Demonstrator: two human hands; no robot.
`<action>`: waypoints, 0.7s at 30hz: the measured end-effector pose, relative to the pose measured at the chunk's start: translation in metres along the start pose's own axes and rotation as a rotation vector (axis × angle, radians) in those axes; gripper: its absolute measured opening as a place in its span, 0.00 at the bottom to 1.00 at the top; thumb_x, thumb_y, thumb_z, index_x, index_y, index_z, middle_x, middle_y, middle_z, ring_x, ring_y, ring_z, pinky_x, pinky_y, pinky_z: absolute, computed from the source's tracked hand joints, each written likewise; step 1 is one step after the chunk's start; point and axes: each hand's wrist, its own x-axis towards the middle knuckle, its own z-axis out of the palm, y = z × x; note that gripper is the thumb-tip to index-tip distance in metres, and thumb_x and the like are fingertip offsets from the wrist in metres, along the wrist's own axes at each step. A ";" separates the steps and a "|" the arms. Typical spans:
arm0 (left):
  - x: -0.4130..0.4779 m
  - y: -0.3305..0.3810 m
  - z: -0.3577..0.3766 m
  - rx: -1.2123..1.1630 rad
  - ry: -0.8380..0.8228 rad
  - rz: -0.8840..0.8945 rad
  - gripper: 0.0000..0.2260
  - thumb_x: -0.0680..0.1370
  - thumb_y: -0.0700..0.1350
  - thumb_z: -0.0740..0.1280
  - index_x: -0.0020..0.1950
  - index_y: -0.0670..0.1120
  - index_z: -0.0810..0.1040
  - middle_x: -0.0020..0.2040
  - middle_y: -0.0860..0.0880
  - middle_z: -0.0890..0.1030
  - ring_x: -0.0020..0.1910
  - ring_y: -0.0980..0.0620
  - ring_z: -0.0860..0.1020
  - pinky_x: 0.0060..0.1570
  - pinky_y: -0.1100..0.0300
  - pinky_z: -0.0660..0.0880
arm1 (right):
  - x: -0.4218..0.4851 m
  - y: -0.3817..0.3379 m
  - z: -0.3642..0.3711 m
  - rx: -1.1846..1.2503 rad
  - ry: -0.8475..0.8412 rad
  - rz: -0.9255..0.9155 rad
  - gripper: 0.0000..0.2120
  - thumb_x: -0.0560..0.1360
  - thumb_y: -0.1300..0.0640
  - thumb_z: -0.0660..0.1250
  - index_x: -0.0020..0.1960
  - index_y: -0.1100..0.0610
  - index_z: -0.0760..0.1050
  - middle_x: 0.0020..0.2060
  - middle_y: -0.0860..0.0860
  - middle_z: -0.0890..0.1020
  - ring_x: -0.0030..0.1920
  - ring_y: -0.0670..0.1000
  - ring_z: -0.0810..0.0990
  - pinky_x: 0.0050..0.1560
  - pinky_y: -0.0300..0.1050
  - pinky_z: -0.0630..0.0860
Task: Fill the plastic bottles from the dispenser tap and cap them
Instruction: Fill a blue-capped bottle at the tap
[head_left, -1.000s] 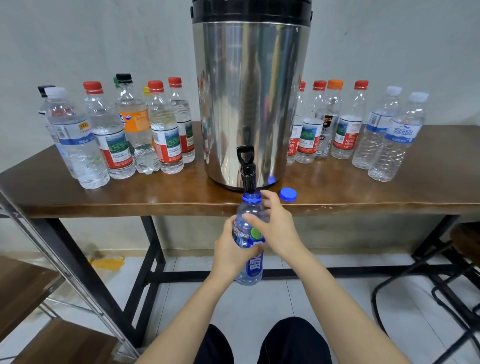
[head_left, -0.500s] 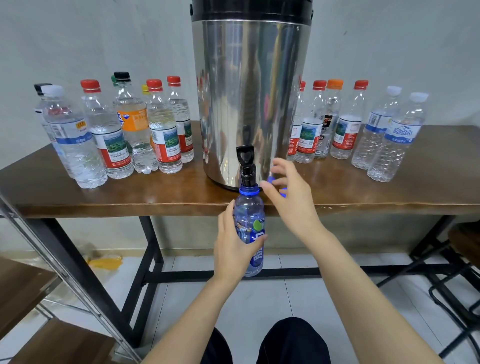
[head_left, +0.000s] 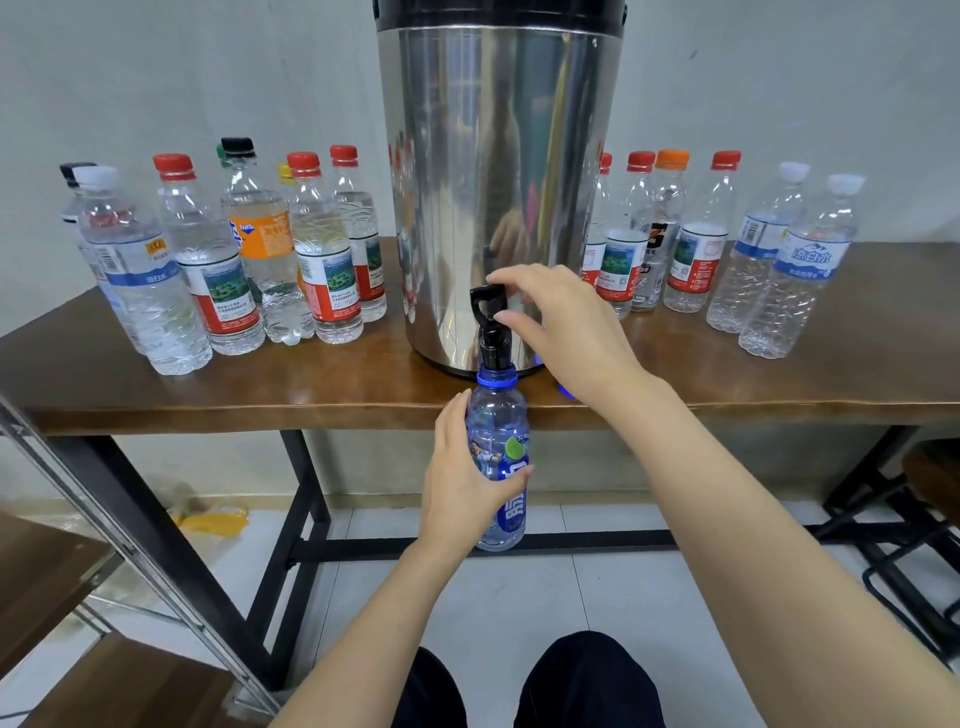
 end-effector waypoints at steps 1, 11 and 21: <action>0.001 -0.001 -0.001 0.001 -0.003 0.005 0.44 0.65 0.49 0.81 0.75 0.54 0.60 0.71 0.56 0.67 0.66 0.60 0.70 0.60 0.67 0.70 | 0.002 -0.001 0.000 -0.020 -0.007 -0.008 0.16 0.80 0.56 0.65 0.67 0.50 0.72 0.50 0.40 0.76 0.50 0.43 0.67 0.47 0.44 0.70; 0.002 -0.004 -0.004 0.017 -0.012 0.003 0.44 0.65 0.49 0.81 0.75 0.54 0.61 0.70 0.57 0.69 0.65 0.63 0.70 0.54 0.81 0.66 | 0.003 -0.009 0.014 0.042 0.069 0.084 0.08 0.77 0.59 0.69 0.54 0.53 0.73 0.45 0.49 0.76 0.45 0.50 0.76 0.43 0.46 0.72; 0.002 -0.003 -0.004 0.021 -0.012 -0.011 0.45 0.65 0.50 0.81 0.76 0.53 0.61 0.71 0.56 0.69 0.66 0.62 0.70 0.55 0.79 0.65 | -0.043 0.007 0.043 0.015 0.305 -0.066 0.08 0.70 0.63 0.74 0.45 0.58 0.76 0.47 0.48 0.82 0.48 0.49 0.76 0.39 0.48 0.78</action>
